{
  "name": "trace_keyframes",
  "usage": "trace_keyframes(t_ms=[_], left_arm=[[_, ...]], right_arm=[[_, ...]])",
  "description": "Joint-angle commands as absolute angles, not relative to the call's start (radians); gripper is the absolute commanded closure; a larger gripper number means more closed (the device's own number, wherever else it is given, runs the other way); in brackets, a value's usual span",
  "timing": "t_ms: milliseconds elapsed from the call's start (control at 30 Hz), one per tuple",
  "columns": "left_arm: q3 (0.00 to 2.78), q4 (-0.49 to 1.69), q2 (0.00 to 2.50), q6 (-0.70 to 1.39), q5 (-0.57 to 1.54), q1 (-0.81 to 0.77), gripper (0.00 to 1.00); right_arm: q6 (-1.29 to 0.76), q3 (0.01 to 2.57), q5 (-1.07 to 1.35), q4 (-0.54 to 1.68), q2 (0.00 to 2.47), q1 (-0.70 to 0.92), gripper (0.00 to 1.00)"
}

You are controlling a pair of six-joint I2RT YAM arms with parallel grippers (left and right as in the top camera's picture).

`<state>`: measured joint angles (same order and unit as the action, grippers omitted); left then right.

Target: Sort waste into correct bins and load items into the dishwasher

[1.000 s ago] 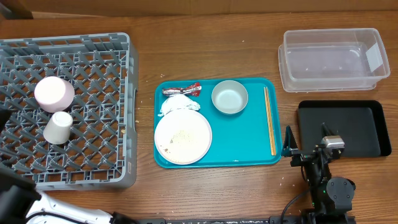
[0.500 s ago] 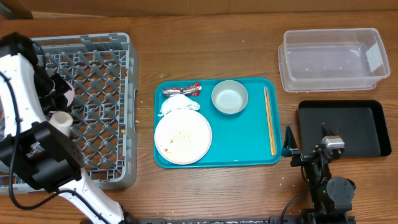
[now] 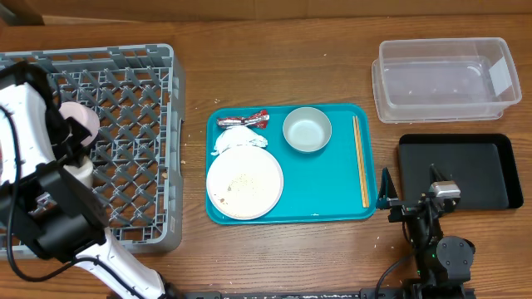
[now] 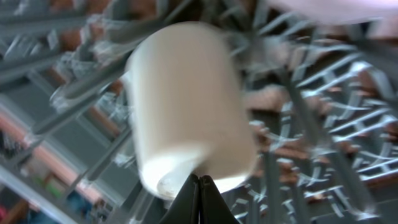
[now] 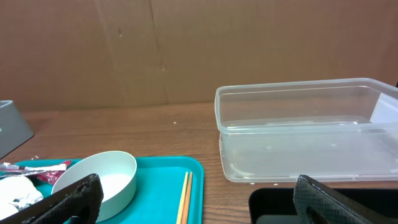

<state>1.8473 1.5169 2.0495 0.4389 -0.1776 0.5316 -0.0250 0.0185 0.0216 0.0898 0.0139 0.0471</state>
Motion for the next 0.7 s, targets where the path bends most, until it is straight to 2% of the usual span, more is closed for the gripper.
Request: trace_keyframes(t_ms=[0,133,300,533,667], left_arm=[[1.886,1.545,2.041,0.547,-0.281,0.628,0.96],[1.942,1.607,2.039,0.609,-0.268,0.700,0.96],[1.967,1.618,1.990,0.593,-0.134,0.765,0.96],[1.966,1.548,1.837,0.402,0.056,0.714,0.96],[1.963,1.526,1.839,0.417,-0.048,0.652,0.96]], right_arm=[[-0.018,0.008,0.017,0.084,0.003,0.044,0.00],[-0.018,0.008,0.017,0.084,0.003,0.044,0.00],[-0.018,0.008,0.017,0.084,0.003,0.044,0.00],[-0.019,0.008,0.017,0.084,0.003,0.044,0.00],[-0.018,0.008,0.017,0.084,0.003,0.044,0.00]])
